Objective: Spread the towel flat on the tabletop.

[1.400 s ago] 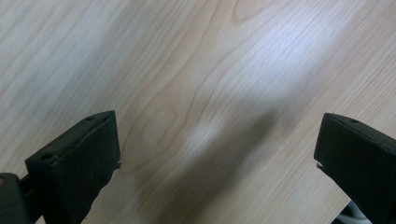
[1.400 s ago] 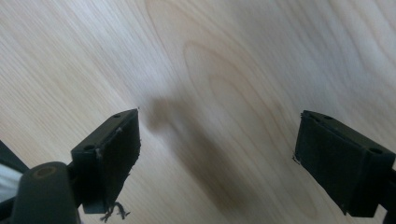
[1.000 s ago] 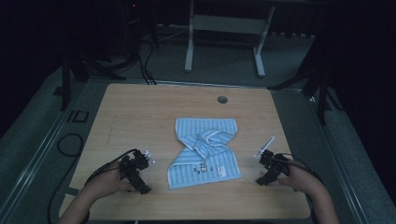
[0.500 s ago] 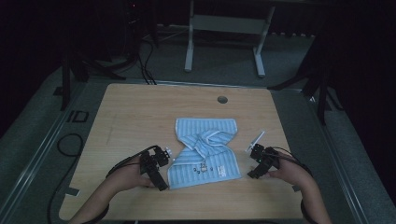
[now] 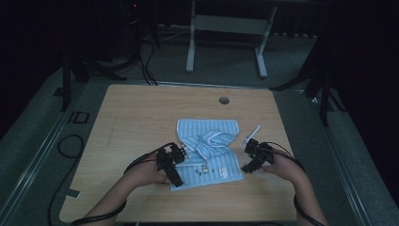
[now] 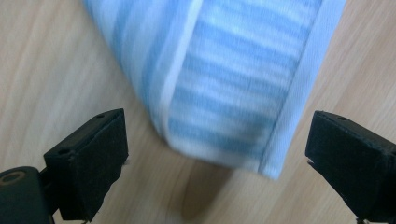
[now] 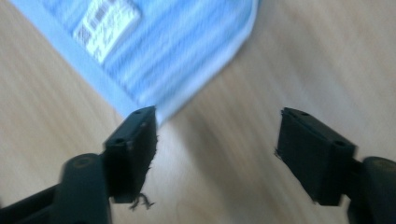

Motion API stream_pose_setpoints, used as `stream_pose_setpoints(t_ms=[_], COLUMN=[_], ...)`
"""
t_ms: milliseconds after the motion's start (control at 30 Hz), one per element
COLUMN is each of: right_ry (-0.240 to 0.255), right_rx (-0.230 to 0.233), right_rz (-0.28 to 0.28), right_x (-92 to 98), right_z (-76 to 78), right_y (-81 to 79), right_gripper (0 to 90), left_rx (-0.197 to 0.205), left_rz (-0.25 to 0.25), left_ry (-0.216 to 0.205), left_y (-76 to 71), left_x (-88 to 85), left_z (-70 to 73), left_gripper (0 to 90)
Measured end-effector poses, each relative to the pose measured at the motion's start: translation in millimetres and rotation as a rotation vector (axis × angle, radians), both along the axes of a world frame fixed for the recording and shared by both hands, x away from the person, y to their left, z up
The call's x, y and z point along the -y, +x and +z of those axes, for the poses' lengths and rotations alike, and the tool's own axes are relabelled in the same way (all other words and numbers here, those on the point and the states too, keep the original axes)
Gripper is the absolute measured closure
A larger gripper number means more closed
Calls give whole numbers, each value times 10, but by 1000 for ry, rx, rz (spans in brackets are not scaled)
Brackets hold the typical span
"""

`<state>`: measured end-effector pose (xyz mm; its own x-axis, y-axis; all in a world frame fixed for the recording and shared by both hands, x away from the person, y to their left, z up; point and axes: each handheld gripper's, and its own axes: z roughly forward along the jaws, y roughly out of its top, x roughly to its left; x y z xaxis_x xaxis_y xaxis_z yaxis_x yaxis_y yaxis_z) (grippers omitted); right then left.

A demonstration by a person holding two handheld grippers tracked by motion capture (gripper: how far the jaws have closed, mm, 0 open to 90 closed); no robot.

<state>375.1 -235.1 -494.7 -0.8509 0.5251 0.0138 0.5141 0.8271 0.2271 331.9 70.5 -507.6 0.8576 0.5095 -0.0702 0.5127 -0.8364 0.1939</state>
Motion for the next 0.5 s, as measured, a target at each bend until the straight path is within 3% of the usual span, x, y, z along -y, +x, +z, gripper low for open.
stream_pose_setpoints(t_ms=[133,233,400,500], right_ry=[24,40,50,48], right_rx=[33,68,86,108], right_rz=[18,25,19,13], right_x=[-112,-225,-316,-408], right_z=[20,32,14,-11], right_y=[47,112,195,294], right_gripper=[352,429,494,525], left_rx=[24,56,81,84], left_rz=[13,1,-4,0], left_ry=[-8,-12,-12,3], left_y=[67,130,186,259], left_x=[103,228,381,572], left_z=[27,40,22,-40], left_gripper=[140,225,233,253])
